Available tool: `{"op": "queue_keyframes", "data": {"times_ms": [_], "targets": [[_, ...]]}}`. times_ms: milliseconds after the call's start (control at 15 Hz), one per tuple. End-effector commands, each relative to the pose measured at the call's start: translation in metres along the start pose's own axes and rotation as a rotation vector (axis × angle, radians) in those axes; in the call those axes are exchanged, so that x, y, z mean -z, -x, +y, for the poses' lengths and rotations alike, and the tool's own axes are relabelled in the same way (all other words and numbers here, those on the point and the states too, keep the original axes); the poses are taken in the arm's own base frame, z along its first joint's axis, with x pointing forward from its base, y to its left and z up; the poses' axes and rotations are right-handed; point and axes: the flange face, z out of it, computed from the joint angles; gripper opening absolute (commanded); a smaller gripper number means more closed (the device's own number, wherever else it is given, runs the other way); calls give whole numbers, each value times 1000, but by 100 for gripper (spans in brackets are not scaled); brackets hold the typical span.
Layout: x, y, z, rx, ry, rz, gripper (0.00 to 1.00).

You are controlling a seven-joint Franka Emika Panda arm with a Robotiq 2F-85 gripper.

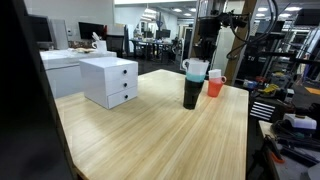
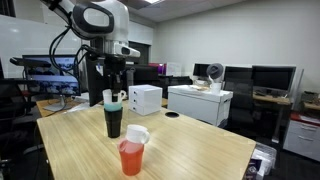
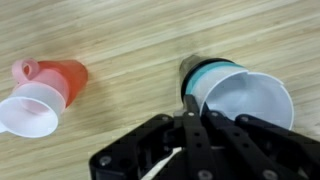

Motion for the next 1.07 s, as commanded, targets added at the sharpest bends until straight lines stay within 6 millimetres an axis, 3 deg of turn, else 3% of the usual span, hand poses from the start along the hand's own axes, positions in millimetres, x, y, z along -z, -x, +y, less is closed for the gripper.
{"op": "queue_keyframes", "data": {"times_ms": [0,667,1000], "targets": [[-10,5,3,33,-7,4,29],[9,11,0,66,-17,16,98],[37,15,3,65,-36,72,100]]}}
